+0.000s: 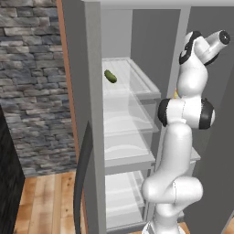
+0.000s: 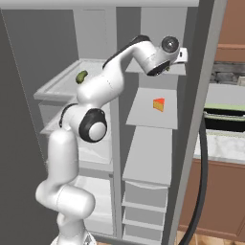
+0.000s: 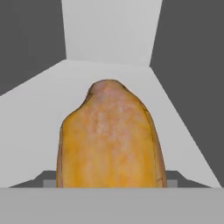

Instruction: There's a chicken drumstick in the fridge that needs to be moved to the freezer for freezing. Pick up the chicken drumstick from the fridge, place it on any shelf in the freezer, and close the fridge and freezer doors when done.

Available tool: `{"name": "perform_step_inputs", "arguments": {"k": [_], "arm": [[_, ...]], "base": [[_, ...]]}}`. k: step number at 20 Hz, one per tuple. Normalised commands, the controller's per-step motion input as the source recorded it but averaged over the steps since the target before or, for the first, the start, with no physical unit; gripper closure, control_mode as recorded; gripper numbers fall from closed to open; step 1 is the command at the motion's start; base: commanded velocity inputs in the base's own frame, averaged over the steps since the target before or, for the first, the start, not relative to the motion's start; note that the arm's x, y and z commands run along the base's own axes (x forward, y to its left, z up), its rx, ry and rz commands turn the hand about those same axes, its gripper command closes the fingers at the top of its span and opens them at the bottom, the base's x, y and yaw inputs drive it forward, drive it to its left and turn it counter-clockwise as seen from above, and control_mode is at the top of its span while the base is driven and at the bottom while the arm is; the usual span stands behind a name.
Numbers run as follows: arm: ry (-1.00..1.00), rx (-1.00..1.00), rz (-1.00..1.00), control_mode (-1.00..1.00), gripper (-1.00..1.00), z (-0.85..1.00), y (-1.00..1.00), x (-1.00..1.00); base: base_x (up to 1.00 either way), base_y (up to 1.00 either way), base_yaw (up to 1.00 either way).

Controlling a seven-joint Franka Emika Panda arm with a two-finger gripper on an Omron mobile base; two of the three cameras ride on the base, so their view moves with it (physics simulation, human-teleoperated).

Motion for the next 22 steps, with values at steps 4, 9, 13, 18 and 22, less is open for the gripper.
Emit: {"name": "perform_step_inputs", "arguments": {"k": [4,9,13,18,22], "arm": [[0.0,0.0,0.0,-1.0,-1.0,-0.12,0.0,0.36],[-0.02,0.0,0.03,-1.0,-1.0,-0.42,0.0,-0.27],[-0.01,-0.01,0.01,-1.0,-1.0,-0.68,0.14,-0.79],[-0.14,-0.03,0.0,-1.0,-1.0,-0.9,0.42,-0.58],[-0.03,0.0,-0.03,-1.0,-1.0,-0.09,0.26,0.05]], "base": [[0.0,0.0,0.0],[0.0,0.0,0.0],[0.0,0.0,0.0],[0.0,0.0,0.0],[0.0,0.0,0.0]]}}
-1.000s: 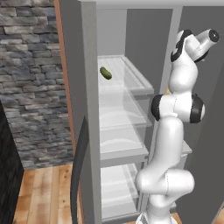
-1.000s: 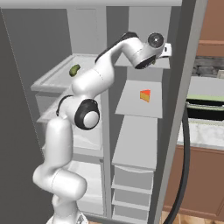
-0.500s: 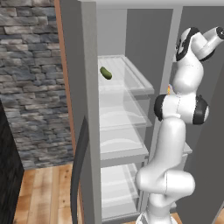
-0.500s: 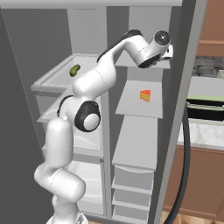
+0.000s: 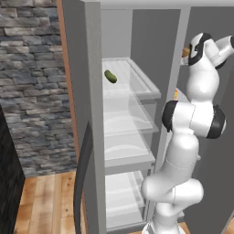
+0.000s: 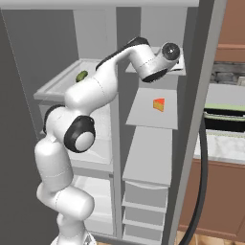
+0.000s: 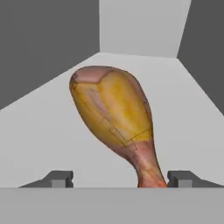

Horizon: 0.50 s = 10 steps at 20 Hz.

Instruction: There's a chicken drumstick in the fridge that needs to be moved to the freezer for freezing. Pick up the chicken drumstick from the fridge, place it on any shelf in the freezer, and close the fridge and freezer doors when done.

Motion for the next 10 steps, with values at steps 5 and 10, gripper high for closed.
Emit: {"name": "perform_step_inputs", "arguments": {"k": [5,10], "arm": [[-0.01,0.0,-0.05,-1.0,-1.0,0.07,0.12,-0.11],[0.0,0.0,-0.07,-1.0,-1.0,0.3,0.13,0.0]], "base": [[0.0,0.0,0.0],[0.0,0.0,0.0]]}}
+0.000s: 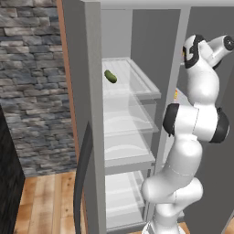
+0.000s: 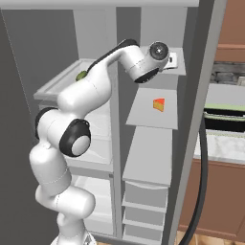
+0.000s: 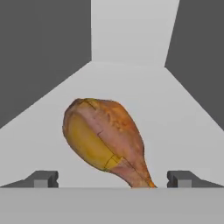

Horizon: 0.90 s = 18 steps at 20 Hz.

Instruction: There's a chicken drumstick in the fridge that needs to be moved to the freezer for freezing. Pick up the chicken drumstick from the fridge, place it on any shelf in the freezer, and close the fridge and freezer doors when done.

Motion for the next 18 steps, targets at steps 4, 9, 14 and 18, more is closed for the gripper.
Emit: {"name": "perform_step_inputs", "arguments": {"k": [4,9,14,18], "arm": [[0.08,0.0,-0.06,-1.0,-1.0,0.38,0.02,0.4],[0.06,0.0,-0.02,-1.0,-1.0,0.17,-0.04,0.47],[0.0,0.04,0.0,-1.0,-1.0,0.01,-0.55,0.0],[-0.05,0.0,0.0,-1.0,-1.0,0.0,-0.4,-0.07]], "base": [[0.0,0.0,0.0],[0.0,0.0,0.0],[0.0,0.0,0.0],[0.0,0.0,0.0]]}}
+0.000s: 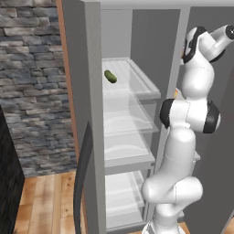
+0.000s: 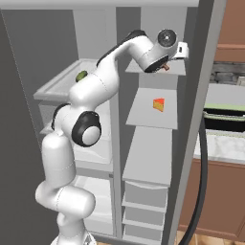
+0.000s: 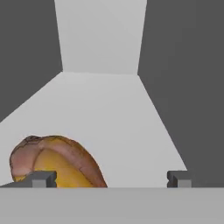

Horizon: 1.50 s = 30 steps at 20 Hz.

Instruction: There's a chicken drumstick in the fridge that needs to be moved to the freezer for freezing. Pick up the chicken drumstick from the fridge, place it on any shelf in the freezer, and close the fridge and freezer doors when done.

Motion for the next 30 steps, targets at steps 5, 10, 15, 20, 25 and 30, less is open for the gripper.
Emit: {"name": "perform_step_inputs", "arguments": {"k": [5,10,15,20,25,30], "arm": [[-0.22,0.0,0.0,-1.0,-1.0,-0.05,-0.02,-0.3],[-0.19,0.0,-0.01,-1.0,-1.0,0.01,0.0,-0.5],[-0.2,-0.01,-0.01,-1.0,-1.0,0.08,0.32,-1.0],[-0.04,-0.02,-0.02,-1.0,-1.0,0.26,0.55,-1.0],[0.04,-0.01,-0.01,-1.0,-1.0,0.29,0.35,-1.0],[0.17,-0.02,-0.04,-1.0,-1.0,0.29,0.35,-1.0]], "base": [[0.0,0.0,0.0],[0.0,0.0,0.0],[0.0,0.0,0.0],[0.0,0.0,0.0],[0.0,0.0,0.0],[0.0,0.0,0.0]]}}
